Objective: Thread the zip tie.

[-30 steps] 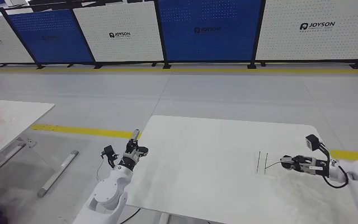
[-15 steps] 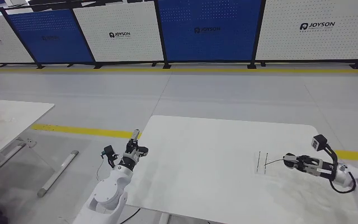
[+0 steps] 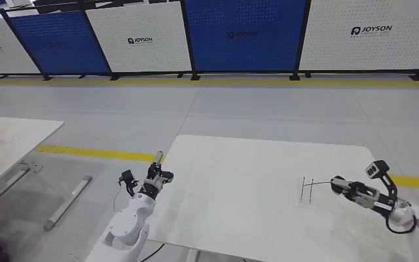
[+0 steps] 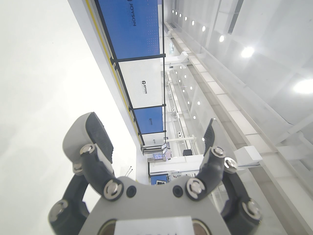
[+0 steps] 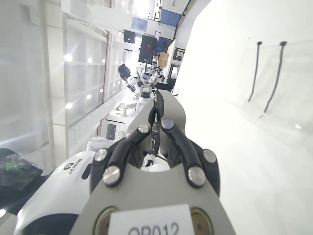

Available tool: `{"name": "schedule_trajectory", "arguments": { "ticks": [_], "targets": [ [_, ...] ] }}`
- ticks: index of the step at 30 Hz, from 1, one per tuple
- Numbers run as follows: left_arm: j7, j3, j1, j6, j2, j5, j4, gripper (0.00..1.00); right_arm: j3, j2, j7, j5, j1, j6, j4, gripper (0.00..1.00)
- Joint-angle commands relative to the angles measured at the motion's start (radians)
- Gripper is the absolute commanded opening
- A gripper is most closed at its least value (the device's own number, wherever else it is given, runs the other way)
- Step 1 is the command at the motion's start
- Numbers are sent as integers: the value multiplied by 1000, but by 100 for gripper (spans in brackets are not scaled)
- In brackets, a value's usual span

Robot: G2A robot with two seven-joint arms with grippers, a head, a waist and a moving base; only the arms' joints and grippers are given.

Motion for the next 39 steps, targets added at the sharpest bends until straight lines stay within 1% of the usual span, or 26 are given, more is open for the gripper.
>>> {"name": "schedule_trajectory", "arguments": {
  "ticks": [1, 10, 12, 15, 19, 23, 25, 35, 37, 39],
  "targets": [
    [0, 0, 0, 0, 0, 0, 0, 100, 7, 2, -7, -4, -16, 0, -22, 0],
    [0, 0, 0, 0, 0, 0, 0, 100, 5, 1, -10, -1, -19, 3, -25, 0],
    [0, 0, 0, 0, 0, 0, 0, 100, 2, -2, -23, 24, -38, 17, -51, 0],
    [0, 0, 0, 0, 0, 0, 0, 100, 2, -7, -35, 71, -72, 13, -93, 0],
    [0, 0, 0, 0, 0, 0, 0, 100, -2, -12, -71, 100, -113, 3, -159, 0],
    [0, 0, 0, 0, 0, 0, 0, 100, -26, -19, -148, 65, -148, 1, -245, 0],
    [0, 0, 0, 0, 0, 0, 0, 100, -37, -20, -171, 30, -162, 19, -285, 0],
    [0, 0, 0, 0, 0, 0, 0, 100, -39, -19, -172, 21, -163, 25, -290, 0],
    [0, 0, 0, 0, 0, 0, 0, 100, -43, -21, -201, 18, -175, 30, -310, 0],
    [0, 0, 0, 0, 0, 0, 0, 100, -44, -25, -232, 41, -194, 30, -336, 0]
  ]
}}
